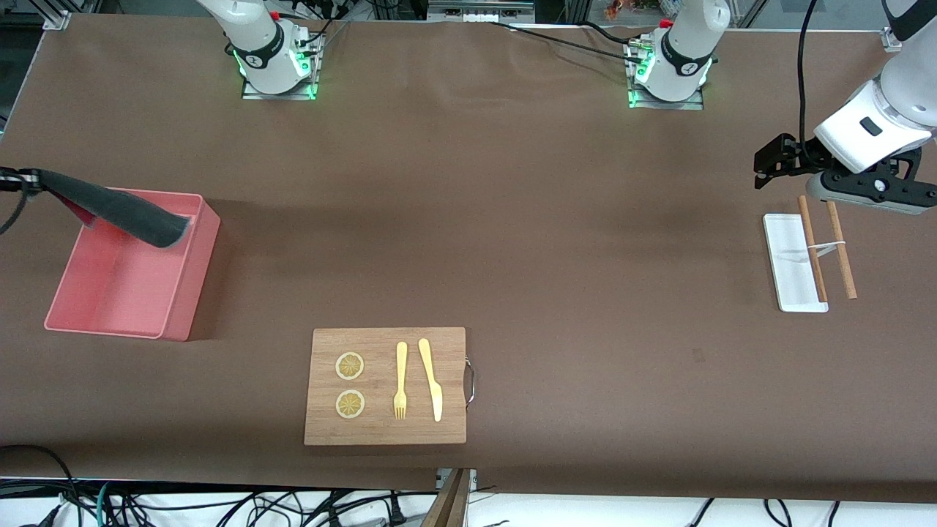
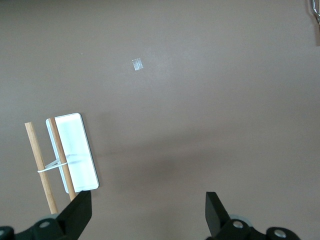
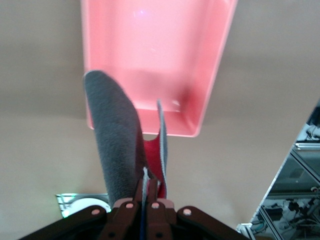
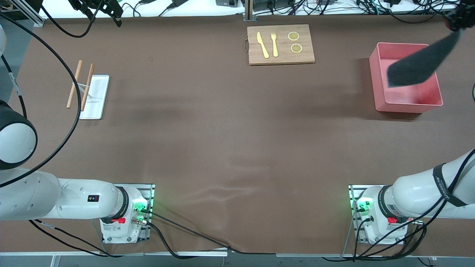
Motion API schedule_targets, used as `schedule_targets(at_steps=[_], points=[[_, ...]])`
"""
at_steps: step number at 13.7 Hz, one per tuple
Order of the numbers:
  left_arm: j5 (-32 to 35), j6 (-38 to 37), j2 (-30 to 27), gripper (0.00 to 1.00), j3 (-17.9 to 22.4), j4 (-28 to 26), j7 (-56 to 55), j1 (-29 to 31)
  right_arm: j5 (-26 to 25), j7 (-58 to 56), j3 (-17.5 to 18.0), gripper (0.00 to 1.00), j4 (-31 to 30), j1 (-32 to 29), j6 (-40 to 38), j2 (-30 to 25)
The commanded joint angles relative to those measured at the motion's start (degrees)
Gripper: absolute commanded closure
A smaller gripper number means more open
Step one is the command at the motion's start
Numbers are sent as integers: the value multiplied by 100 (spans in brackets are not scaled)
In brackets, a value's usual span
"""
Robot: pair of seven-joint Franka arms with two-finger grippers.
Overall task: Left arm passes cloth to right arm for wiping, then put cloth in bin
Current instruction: 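Lower the cloth into the pink bin and open the right gripper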
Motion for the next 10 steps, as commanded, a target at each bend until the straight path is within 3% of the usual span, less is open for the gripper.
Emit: schedule_targets(at_steps=[1,6,10], points=[[-55,-76,18,0,-3,79,18,3,-120,-415,-67,100,-261,-224,467,204],[-55,-76,18,0,-3,79,18,11,-41,-390,-137,100,-455,-242,1372,863],[-55,-67,18,0,-3,79,18,2,362,-407,-137,100,-499,-233,2190,1636]])
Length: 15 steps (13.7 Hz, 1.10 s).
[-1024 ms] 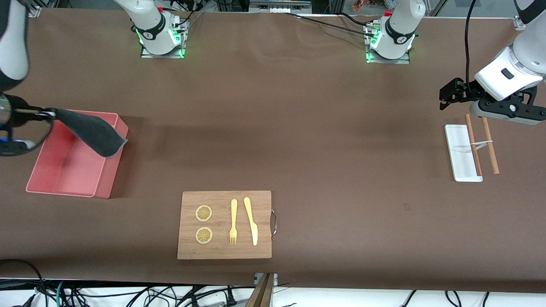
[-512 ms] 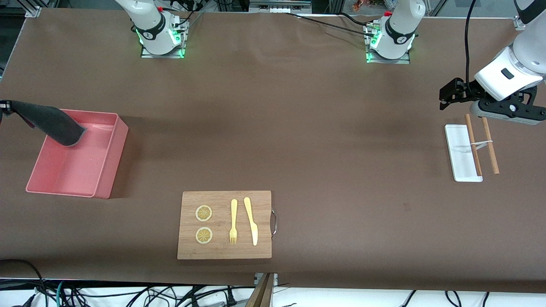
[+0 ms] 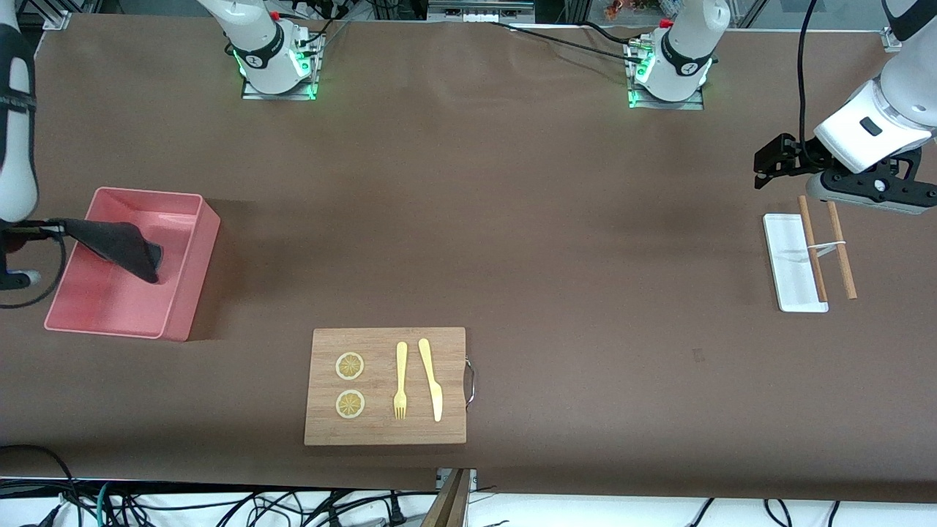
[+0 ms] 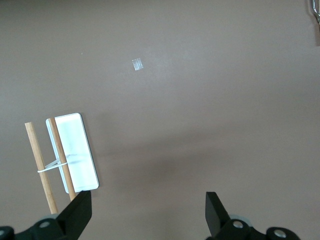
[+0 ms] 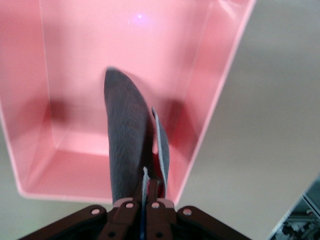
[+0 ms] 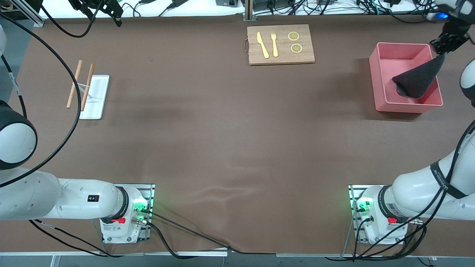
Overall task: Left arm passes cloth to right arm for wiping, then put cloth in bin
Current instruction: 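Lower the cloth into the pink bin and open the right gripper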
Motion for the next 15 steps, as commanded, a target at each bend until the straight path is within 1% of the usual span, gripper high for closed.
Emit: schedule_targets(at_steps=[1,4,6,8,9,10,11,15], points=[[-55,-76,18,0,-3,79,18,2,359,4,1,100,-69,15,500,477],[-55,-76,18,0,-3,79,18,2,615,21,18,100,-412,50,1247,671],[-64,-76,18,0,-3,79,18,11,826,13,18,100,-413,103,1467,838],[-55,-76,18,0,-3,79,18,11,932,13,18,100,-413,147,1626,926],[-64,-76,18,0,-3,79,18,2,950,13,18,80,-404,147,1601,918],[-55,-76,18,0,-3,79,18,2,950,4,27,8,-387,147,1557,866],[-55,-76,18,0,-3,79,18,2,950,-40,27,0,-378,147,1530,761],[-55,-67,18,0,-3,88,18,11,915,-14,36,0,-334,138,820,-3]])
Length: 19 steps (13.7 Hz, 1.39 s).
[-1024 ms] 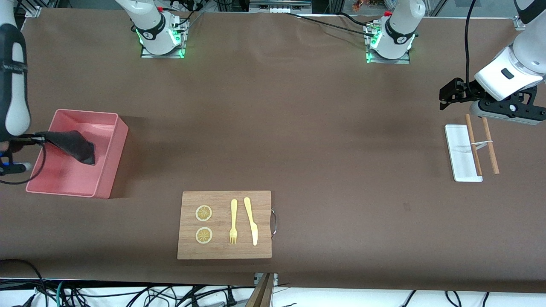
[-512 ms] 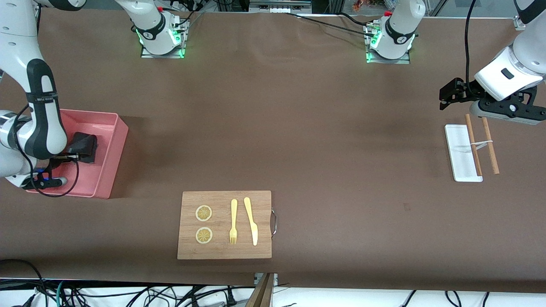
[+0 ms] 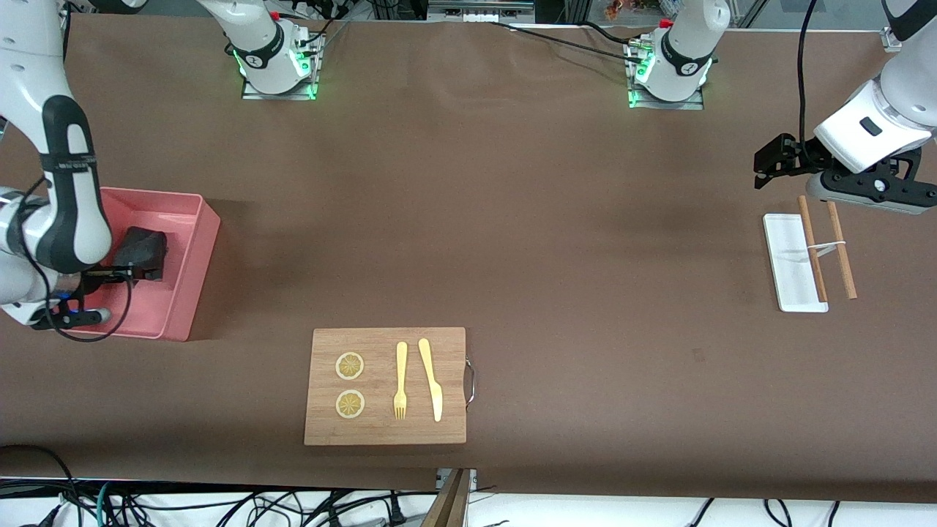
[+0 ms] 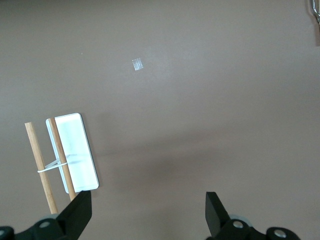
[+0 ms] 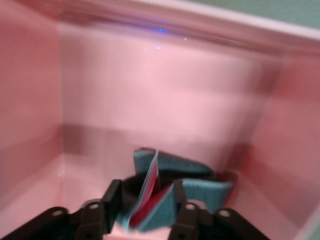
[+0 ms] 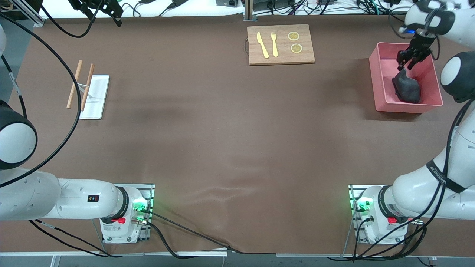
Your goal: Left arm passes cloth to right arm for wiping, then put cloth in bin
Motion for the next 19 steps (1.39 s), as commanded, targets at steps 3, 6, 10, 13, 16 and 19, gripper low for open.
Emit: schedule_targets(at_steps=[3,6,10,13,16,19], points=[[-55,-76,18,0,-3,79,18,2,34,-11,121,0,-116,-5,-873,-1255],[-55,-67,18,0,-3,88,18,2,-10,-11,411,0,-116,-5,-1383,-1959],[-64,-67,26,0,-3,114,18,2,-369,-20,1017,0,-116,13,-1797,-2487],[-55,-67,26,0,-3,114,18,2,-520,111,1360,0,-55,109,-1982,-2769],[-64,-67,26,0,-3,114,18,2,-511,911,1475,0,112,276,-2438,-2901],[-64,-67,26,0,-3,114,18,2,-450,886,1476,0,305,259,-2360,-3033]])
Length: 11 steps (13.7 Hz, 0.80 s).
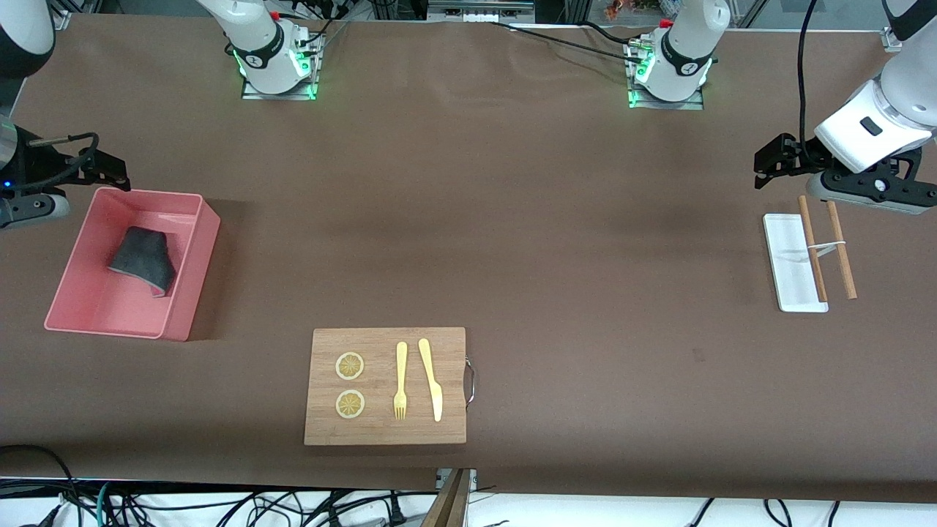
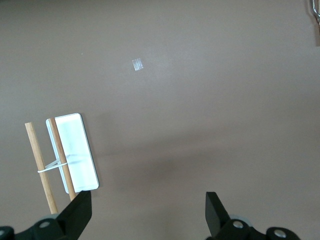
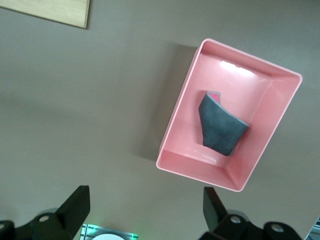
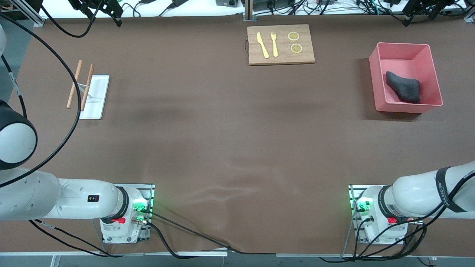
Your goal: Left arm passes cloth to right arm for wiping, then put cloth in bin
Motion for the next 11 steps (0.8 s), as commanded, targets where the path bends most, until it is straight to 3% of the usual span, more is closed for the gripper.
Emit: schedule_targets(at_steps=[1,11], points=[[-64,-67,35,0,-3,110,18,2,-37,125,22,0,178,-13,-68,-143],[-55,-67,35,0,-3,110,27,11,77,187,-13,0,354,-31,-270,-152]])
